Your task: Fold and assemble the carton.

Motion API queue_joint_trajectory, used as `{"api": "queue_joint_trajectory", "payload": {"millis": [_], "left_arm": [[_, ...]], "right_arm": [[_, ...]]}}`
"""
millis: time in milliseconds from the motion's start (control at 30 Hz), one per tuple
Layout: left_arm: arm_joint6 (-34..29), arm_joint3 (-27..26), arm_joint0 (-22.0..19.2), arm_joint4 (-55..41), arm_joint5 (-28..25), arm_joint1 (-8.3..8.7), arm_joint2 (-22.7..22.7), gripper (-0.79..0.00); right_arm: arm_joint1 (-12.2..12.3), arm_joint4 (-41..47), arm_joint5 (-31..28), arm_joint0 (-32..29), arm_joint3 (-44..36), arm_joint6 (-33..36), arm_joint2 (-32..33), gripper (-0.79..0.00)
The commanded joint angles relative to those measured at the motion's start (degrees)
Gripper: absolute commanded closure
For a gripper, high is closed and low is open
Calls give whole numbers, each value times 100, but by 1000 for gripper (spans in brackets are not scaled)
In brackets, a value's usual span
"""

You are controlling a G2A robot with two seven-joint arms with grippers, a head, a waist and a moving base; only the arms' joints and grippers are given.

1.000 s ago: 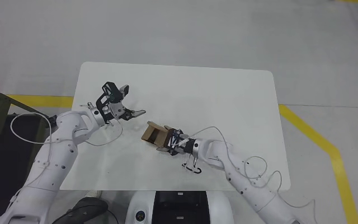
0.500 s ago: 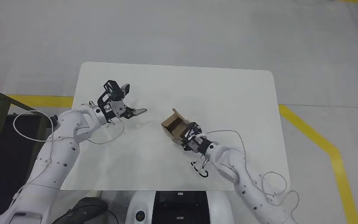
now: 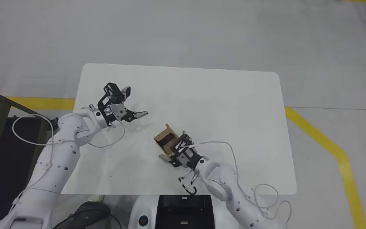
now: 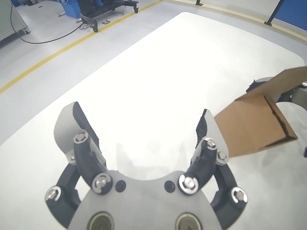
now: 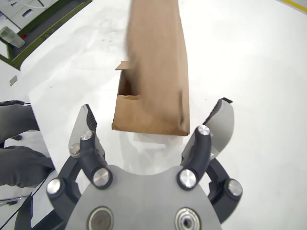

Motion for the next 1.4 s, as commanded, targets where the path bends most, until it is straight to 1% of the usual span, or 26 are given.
{"api": "queue_joint_trajectory", "payload": {"millis": [0, 133, 267, 367, 433, 867, 1000, 1100, 1200, 1300, 1367], "left_arm": [[-10, 17, -5, 9, -5, -1, -9, -785], [-64, 37, -24, 3, -6, -13, 19, -785], [-158, 28, -58, 18, 6, -27, 65, -785], [-174, 14, -57, 25, 24, -32, 61, -785], [-179, 7, -49, 15, 33, -34, 53, -785], [-269, -19, -8, 57, 36, -41, 10, -785], [-315, -41, 6, 78, 52, -44, 9, -785], [-344, -67, 13, 93, 54, -47, 7, -785], [-397, -99, 5, 103, 68, -53, 21, -785], [-451, -143, -8, 109, 88, -59, 36, -785], [-484, -169, -10, 105, 92, -61, 34, -785]], "right_arm": [[25, -12, -266, -9, -52, -23, 10, -785], [140, -447, -863, 44, 65, -107, 227, -785], [229, -321, -1491, 129, 340, -112, 498, -785], [255, -199, -2177, 195, 354, -196, 411, -785], [260, -456, -2394, 284, 350, -37, 261, -785], [46, -106, -2505, 613, 978, -683, -599, -785], [3, -96, -2448, 766, 1199, -731, -697, -785], [49, -501, -2189, 879, 1202, -826, -535, -785], [118, -901, -2082, 952, 1219, -1088, -342, -785], [166, -1259, -2243, 1066, 1220, -1407, -288, -785], [183, -1408, -2555, 1197, 1249, -1616, -319, -785]]}}
